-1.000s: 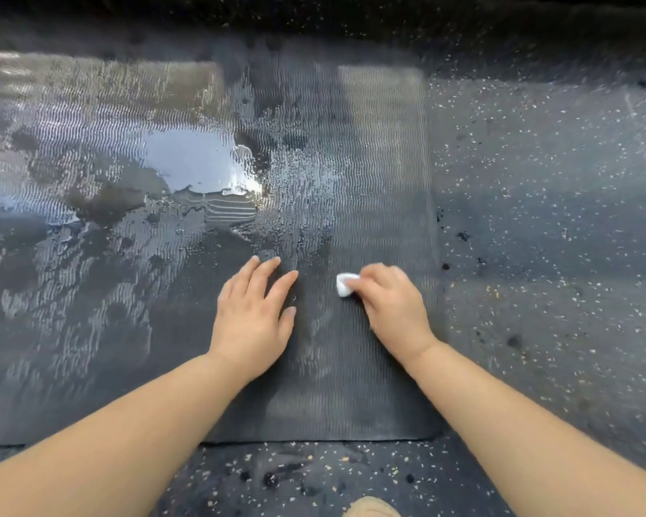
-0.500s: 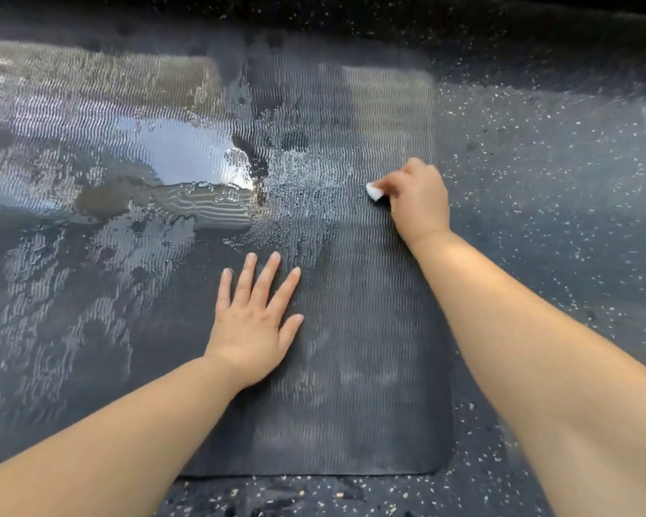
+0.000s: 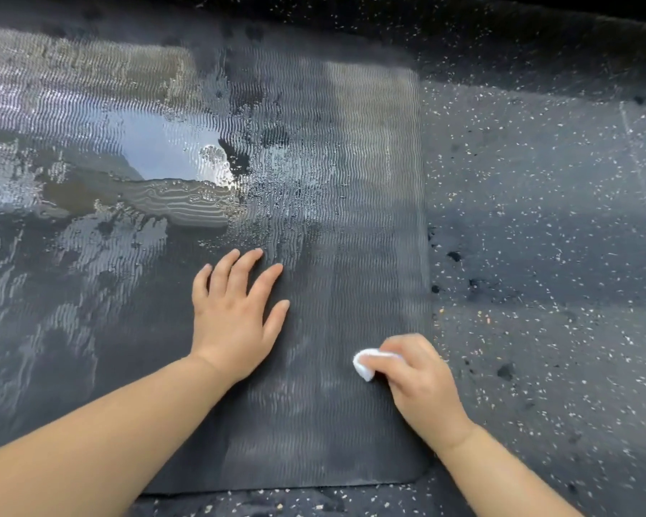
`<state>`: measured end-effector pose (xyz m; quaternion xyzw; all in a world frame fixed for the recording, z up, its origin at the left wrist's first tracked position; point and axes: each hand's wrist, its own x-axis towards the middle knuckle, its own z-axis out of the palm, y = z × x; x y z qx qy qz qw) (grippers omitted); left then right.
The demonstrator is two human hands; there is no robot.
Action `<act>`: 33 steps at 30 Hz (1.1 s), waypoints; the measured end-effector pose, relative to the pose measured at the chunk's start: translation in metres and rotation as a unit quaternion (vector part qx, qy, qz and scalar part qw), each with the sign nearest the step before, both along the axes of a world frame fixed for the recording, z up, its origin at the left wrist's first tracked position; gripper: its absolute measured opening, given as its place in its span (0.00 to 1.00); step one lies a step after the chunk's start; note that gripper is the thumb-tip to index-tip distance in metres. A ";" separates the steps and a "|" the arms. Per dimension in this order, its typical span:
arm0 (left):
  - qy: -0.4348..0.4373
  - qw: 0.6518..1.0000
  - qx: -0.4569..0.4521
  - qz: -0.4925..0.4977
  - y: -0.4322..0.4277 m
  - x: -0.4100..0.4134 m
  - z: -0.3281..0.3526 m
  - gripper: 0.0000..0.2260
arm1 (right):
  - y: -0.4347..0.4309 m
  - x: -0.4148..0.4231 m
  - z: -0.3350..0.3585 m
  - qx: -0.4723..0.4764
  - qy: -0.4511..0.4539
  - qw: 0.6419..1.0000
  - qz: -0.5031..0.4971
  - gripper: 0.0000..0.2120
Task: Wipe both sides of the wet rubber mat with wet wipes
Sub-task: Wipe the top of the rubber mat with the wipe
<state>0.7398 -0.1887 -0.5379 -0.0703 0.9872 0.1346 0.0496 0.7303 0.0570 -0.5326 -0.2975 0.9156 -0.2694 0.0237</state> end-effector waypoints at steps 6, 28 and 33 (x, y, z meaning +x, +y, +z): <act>-0.013 0.998 -0.028 -0.049 0.007 -0.047 -0.003 0.23 | -0.047 -0.164 -0.004 0.057 0.021 0.990 -0.127 0.09; -0.014 0.996 -0.066 -0.059 0.005 -0.047 -0.011 0.26 | -0.085 -0.223 -0.006 0.041 0.028 0.989 -0.139 0.09; 0.014 0.999 -0.036 -0.038 0.004 -0.056 -0.003 0.24 | -0.096 -0.213 -0.011 0.045 0.035 0.984 -0.169 0.10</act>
